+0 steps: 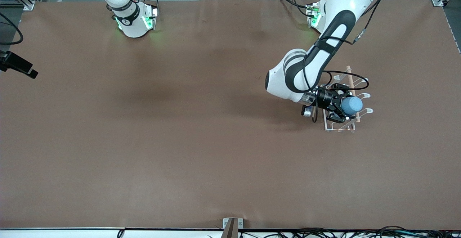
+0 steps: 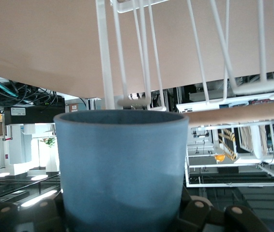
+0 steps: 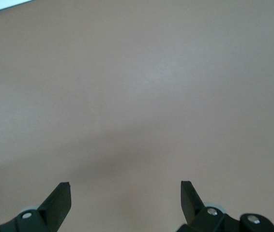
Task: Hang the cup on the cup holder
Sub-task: 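Hang the blue cup on a white hook with the left gripper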
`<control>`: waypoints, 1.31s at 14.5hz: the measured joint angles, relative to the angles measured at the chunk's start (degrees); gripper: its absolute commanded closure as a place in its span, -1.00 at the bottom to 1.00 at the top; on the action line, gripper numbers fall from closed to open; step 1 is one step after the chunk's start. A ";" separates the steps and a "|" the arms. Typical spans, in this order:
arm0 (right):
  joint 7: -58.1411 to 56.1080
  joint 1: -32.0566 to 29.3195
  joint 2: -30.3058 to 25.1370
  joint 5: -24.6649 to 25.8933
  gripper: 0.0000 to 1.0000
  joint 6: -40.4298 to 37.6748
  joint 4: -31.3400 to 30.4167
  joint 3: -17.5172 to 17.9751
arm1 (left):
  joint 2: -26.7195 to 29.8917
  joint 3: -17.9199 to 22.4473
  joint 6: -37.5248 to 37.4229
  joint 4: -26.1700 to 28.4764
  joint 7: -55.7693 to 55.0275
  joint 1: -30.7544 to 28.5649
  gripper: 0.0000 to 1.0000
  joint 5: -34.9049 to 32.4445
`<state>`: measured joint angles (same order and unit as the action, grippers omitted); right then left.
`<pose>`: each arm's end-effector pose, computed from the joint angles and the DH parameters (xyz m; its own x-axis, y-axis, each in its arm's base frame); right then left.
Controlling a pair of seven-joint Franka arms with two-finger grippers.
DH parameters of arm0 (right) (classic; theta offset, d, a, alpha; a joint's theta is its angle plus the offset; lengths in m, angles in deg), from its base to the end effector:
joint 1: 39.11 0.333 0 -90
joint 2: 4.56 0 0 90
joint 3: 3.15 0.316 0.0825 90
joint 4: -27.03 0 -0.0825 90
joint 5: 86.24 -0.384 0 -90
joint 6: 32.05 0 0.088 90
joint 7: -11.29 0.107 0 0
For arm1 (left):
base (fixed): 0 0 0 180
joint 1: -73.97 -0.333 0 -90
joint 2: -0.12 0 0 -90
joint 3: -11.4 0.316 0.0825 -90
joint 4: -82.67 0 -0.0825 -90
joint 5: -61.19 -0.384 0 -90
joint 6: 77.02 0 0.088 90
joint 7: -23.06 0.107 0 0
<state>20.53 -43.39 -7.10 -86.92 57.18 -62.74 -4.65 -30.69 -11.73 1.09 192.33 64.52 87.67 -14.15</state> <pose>0.5370 -0.0534 0.6494 0.9653 -0.2589 0.0323 -0.2585 -0.9658 -0.0184 0.5230 -0.2260 0.2469 -0.1397 -0.1699 -0.9755 -0.9587 0.2699 0.0903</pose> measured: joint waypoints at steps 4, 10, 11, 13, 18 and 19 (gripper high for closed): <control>-4.29 -0.01 0.02 0.10 -1.00 0.15 1.07 0.23 | -3.20 1.41 0.23 0.18 -1.55 -0.03 0.85 -1.27; -5.53 -0.28 0.03 0.75 -1.00 1.00 1.51 0.14 | -5.06 1.62 0.17 0.01 -5.62 0.12 -0.33 -0.46; -5.72 -0.55 0.07 0.75 -1.00 1.00 1.51 0.12 | -5.05 1.86 0.10 -0.25 -5.78 0.13 -0.49 0.01; -6.43 -1.03 0.20 0.75 -1.00 1.00 1.51 -0.06 | -5.05 2.43 0.09 -1.96 -5.94 0.12 -0.87 2.64; -6.69 -0.32 0.37 0.75 -1.00 1.01 1.51 -1.00 | -5.03 3.01 -1.61 -6.54 -6.54 0.07 -1.00 7.85; -6.70 -0.17 0.40 0.75 -1.00 1.01 1.51 -1.33 | -5.01 3.01 -2.06 -7.62 -6.58 0.10 -1.00 8.09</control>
<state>13.83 -43.56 -6.69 -86.17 58.19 -61.23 -5.98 -35.70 -8.72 -0.96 184.71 57.94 87.77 -6.06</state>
